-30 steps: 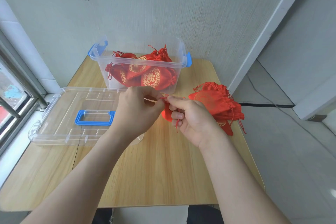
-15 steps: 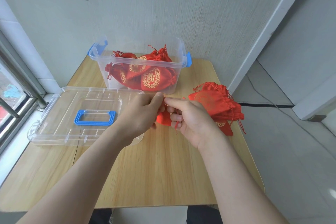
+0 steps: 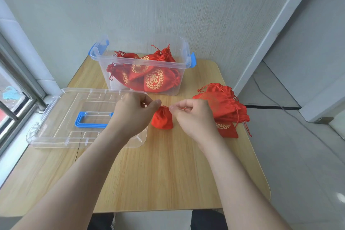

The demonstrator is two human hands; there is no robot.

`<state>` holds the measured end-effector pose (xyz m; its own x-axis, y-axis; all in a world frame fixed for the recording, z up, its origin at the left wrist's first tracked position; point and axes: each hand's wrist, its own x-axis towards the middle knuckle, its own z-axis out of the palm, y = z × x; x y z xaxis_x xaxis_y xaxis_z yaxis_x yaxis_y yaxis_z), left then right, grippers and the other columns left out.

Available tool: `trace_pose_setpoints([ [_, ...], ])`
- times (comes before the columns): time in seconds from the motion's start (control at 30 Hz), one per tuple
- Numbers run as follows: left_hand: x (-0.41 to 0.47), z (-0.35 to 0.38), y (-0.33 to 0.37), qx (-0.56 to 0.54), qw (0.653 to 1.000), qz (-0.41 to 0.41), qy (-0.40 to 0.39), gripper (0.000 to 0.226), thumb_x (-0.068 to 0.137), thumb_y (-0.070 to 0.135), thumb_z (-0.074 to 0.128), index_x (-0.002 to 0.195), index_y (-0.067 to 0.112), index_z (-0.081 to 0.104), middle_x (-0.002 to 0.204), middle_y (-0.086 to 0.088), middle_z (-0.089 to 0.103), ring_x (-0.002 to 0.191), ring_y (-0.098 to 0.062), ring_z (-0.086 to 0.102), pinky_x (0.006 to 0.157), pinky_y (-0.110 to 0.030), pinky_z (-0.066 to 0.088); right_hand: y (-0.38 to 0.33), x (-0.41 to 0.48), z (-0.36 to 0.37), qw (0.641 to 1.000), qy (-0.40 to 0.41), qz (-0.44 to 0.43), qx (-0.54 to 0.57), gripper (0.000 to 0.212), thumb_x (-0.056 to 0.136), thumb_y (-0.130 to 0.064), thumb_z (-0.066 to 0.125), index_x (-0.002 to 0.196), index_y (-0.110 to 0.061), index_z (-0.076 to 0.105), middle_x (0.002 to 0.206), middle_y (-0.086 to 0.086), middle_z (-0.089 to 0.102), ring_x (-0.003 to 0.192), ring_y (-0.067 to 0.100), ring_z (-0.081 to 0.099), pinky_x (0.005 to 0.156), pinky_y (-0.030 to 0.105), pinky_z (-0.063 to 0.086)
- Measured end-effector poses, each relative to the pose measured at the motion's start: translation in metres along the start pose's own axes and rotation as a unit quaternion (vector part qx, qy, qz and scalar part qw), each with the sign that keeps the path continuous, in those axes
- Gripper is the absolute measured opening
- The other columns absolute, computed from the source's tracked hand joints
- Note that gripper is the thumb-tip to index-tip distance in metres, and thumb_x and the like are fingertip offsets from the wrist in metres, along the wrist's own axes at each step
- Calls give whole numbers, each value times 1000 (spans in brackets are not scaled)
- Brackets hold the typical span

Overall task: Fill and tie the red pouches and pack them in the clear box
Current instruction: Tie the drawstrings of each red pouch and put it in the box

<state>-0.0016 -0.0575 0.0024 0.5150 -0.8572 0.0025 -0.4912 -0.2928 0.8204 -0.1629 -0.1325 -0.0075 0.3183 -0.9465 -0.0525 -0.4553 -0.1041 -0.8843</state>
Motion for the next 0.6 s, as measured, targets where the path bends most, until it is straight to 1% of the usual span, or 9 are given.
trace_pose_setpoints([
  [0.03, 0, 0, 1, 6, 1000, 7, -1, 35, 101, 35, 67, 74, 12, 68, 57, 12, 52, 56, -9, 48, 58, -28, 35, -1, -1, 0, 1000, -1, -3, -6, 12, 94, -32, 76, 87, -22, 79, 48, -20, 55, 49, -2, 54, 51, 12, 41],
  [0.1, -2, 1, 4, 12, 1000, 15, -12, 35, 103, 31, 64, 77, 7, 65, 67, 3, 59, 63, -14, 51, 60, -29, 37, -2, -2, 2, 1000, -6, -8, -15, 13, 95, -32, 74, 87, -23, 78, 58, -17, 63, 55, 0, 58, 56, 17, 47],
  [0.17, -3, 2, 5, 10, 1000, 5, -25, 36, 105, 29, 60, 78, 6, 61, 69, 1, 56, 64, -15, 50, 61, -30, 37, -3, -3, 4, 1000, -12, -5, -7, 13, 96, -30, 73, 87, -23, 78, 74, -10, 74, 71, 6, 69, 68, 25, 54],
  [0.23, -3, 3, 7, -1, 999, -18, -35, 39, 107, 29, 56, 74, 9, 54, 66, 4, 50, 62, -14, 46, 60, -31, 36, -4, -3, 5, 1000, -23, 4, 2, 14, 97, -29, 71, 87, -22, 77, 78, -6, 77, 75, 10, 71, 72, 30, 56],
  [0.3, -3, 3, 8, -19, 999, -30, -38, 41, 107, 31, 53, 73, 9, 48, 65, 2, 46, 60, -15, 41, 60, -32, 35, -6, -2, 6, 999, -31, 8, 10, 16, 98, -30, 69, 87, -21, 76, 72, -10, 72, 68, 8, 65, 68, 29, 52],
  [0.4, -3, 4, 10, -86, 994, -31, -51, 36, 110, 36, 46, 83, 13, 53, 76, -6, 46, 66, -18, 41, 65, -34, 36, -10, -4, 6, 999, -25, 5, 33, 26, 97, -37, 70, 79, -18, 71, 51, -19, 55, 52, 1, 51, 56, 21, 41],
  [0.43, -3, 6, 11, -111, 991, -32, -60, 36, 110, 36, 46, 84, 13, 54, 77, -7, 47, 67, -19, 41, 65, -35, 36, -12, -6, 6, 999, -21, 0, 41, 30, 96, -39, 72, 77, -16, 71, 49, -18, 54, 50, 1, 49, 54, 21, 40],
  [0.5, -3, 8, 11, -147, 986, -31, -75, 37, 110, 36, 49, 83, 11, 55, 75, -5, 48, 67, -20, 41, 66, -38, 37, -14, -7, 8, 999, -11, -5, 53, 33, 96, -38, 72, 73, -15, 71, 50, -14, 57, 50, 5, 51, 56, 25, 41],
  [0.6, 0, 9, 9, -156, 986, -32, -56, 34, 109, 34, 51, 83, 11, 54, 76, -6, 48, 68, -20, 42, 68, -40, 37, -17, -6, 7, 995, 11, 27, 96, 28, 96, -33, 74, 76, -13, 74, 49, -18, 55, 49, 2, 51, 58, 26, 44],
])
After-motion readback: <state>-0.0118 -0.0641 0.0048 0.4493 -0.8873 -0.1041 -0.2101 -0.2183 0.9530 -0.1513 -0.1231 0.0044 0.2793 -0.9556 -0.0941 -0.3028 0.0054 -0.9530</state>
